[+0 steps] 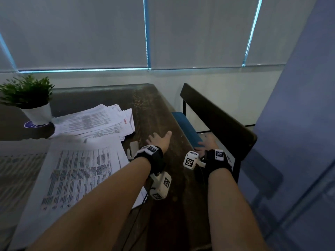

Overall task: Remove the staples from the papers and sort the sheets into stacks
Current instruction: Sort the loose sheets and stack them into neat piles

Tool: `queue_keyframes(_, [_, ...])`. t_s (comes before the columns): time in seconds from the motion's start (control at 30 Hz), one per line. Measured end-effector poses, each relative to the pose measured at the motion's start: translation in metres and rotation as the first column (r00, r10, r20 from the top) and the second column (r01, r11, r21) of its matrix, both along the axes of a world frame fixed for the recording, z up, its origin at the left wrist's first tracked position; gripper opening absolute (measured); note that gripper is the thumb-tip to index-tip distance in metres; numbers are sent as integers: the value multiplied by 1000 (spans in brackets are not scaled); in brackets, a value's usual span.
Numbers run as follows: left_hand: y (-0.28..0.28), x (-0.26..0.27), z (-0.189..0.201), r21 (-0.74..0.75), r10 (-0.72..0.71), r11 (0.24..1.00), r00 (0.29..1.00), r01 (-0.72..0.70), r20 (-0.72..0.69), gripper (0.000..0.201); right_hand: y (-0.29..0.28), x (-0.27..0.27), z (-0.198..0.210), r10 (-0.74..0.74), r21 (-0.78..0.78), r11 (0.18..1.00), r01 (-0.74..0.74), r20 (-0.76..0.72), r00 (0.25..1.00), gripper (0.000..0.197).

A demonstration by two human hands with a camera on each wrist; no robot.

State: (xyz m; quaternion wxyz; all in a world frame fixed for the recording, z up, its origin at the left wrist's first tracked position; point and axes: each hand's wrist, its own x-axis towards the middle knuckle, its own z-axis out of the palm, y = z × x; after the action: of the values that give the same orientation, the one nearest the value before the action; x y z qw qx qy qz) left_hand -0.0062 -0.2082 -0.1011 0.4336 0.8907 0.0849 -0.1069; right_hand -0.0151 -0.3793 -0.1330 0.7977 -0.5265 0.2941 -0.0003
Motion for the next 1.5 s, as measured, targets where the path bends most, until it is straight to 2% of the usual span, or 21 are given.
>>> queue_keyframes(0.1, [8, 16, -8, 150, 5, 989, 999, 3, -54, 84, -5, 17, -12, 74, 75, 994, -75, 6, 997, 70])
queue_keyframes(0.3, [13, 49, -19, 171, -44, 983, 993, 63, -109, 82, 1, 17, -6, 113, 110, 988, -111, -7, 994, 59])
queue_keyframes(0.33, [14, 53, -19, 130, -57, 989, 991, 73, -121, 84, -1, 19, -10, 112, 129, 985, -111, 2, 994, 59])
queue_keyframes(0.43, [19, 57, -8, -160, -75, 986, 979, 44, -191, 109, -2, 18, -14, 101, 198, 974, -108, 49, 994, 59])
queue_keyframes(0.5, [22, 58, 8, -237, -130, 969, 960, 70, -249, 95, -2, 18, -15, 109, 199, 973, -118, 54, 993, 58])
queue_keyframes(0.6, [24, 69, 36, -230, -229, 959, 927, 163, -296, 83, -2, 19, -18, 107, 195, 974, -118, 67, 992, 57])
queue_keyframes(0.7, [16, 77, 42, -140, -207, 973, 963, 184, -172, 73, -3, 21, -20, 86, 204, 974, -101, 80, 993, 58])
queue_keyframes(0.83, [10, 76, 2, -28, -58, 998, 972, 53, -227, 106, -4, 25, -20, 82, 227, 969, -100, 90, 993, 59])
queue_keyframes(0.9, [3, 73, -14, 169, -40, 982, 975, 78, -219, 110, -3, 27, -19, 87, 240, 965, -106, 88, 992, 59])
queue_keyframes(0.97, [-9, 61, -19, 315, -81, 939, 981, 135, -178, 94, -3, 26, -18, 96, 257, 960, -112, 76, 992, 57])
queue_keyframes(1.07, [-32, 41, -25, 332, -203, 911, 966, 246, -160, 82, -6, 28, -18, 108, 286, 950, -125, 75, 991, 59])
queue_keyframes(1.13, [-45, 29, -30, 285, -276, 910, 953, 301, -126, 78, -7, 28, -17, 106, 316, 941, -125, 74, 992, 61])
queue_keyframes(1.23, [-58, 32, -30, 179, -296, 936, 953, 304, -72, 71, -9, 29, -16, 55, 349, 934, -75, 68, 996, 61])
queue_keyframes(1.37, [-56, 60, -5, 110, -317, 946, 940, 304, 124, 54, -7, 31, -19, 19, 371, 928, -38, 56, 998, 58])
queue_keyframes(1.4, [-54, 68, 3, 115, -338, 938, 936, 326, 102, 52, -7, 32, -19, 19, 372, 928, -40, 59, 998, 57])
queue_keyframes(1.5, [-59, 86, 18, 276, -403, 880, 915, 387, -1, 46, -9, 35, -22, 54, 393, 916, -76, 67, 996, 61])
